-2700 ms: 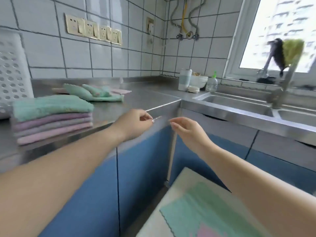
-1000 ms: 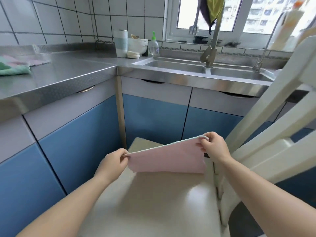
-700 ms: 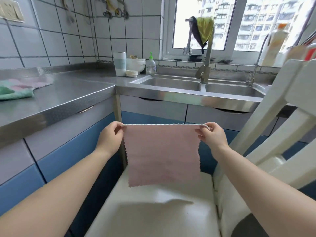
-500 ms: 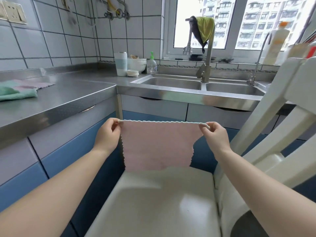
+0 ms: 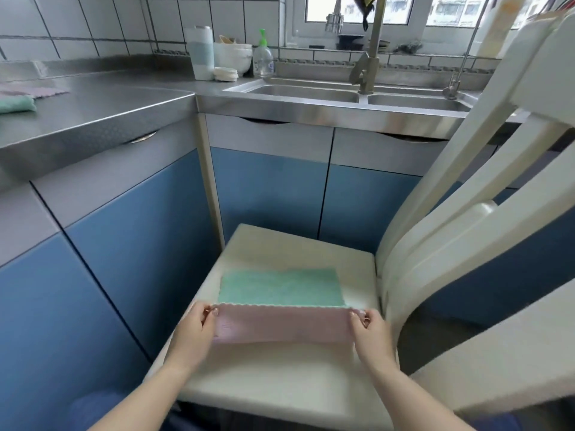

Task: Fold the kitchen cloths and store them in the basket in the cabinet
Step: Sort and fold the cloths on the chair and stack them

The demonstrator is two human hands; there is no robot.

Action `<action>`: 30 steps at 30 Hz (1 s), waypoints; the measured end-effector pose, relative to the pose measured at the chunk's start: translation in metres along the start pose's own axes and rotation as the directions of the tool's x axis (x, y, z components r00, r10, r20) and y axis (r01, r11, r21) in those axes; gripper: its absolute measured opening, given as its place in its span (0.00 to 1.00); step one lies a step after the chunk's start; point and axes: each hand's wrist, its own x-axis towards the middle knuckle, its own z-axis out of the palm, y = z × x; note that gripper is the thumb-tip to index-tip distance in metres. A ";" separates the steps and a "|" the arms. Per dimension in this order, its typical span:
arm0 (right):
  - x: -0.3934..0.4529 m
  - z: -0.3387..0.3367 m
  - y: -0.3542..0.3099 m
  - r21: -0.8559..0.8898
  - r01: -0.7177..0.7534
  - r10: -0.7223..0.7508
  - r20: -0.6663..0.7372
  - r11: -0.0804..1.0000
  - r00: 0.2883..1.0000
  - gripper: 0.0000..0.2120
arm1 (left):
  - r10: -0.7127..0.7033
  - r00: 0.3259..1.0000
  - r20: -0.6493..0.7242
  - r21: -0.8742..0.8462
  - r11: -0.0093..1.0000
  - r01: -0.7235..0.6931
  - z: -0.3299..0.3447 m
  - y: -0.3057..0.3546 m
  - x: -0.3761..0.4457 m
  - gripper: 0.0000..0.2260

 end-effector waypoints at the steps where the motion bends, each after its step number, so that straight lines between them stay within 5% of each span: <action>1: -0.006 0.000 0.007 -0.043 -0.004 0.004 0.004 0.999 1.000 0.10 | -0.008 1.000 0.019 0.031 0.999 0.008 0.000 -0.006 -0.007 0.09; 8: -0.021 -0.002 0.014 -0.327 0.092 -0.072 0.074 0.940 0.995 0.11 | -0.075 0.996 0.049 0.130 0.989 0.068 -0.004 -0.030 -0.027 0.08; 14: 0.006 0.007 -0.027 -0.291 0.202 -0.179 0.106 0.935 0.978 0.15 | -0.082 0.996 0.019 0.057 0.995 0.080 -0.011 -0.027 -0.010 0.08; 24: 0.074 0.040 -0.013 -0.227 -0.066 0.106 0.169 0.972 0.980 0.12 | -0.137 0.989 0.057 0.063 0.989 0.134 -0.006 -0.028 0.033 0.07; 30: 0.090 0.046 -0.003 -0.273 -0.078 0.128 0.169 0.959 0.977 0.07 | -0.158 0.987 0.040 0.144 0.978 0.151 -0.001 -0.029 0.045 0.08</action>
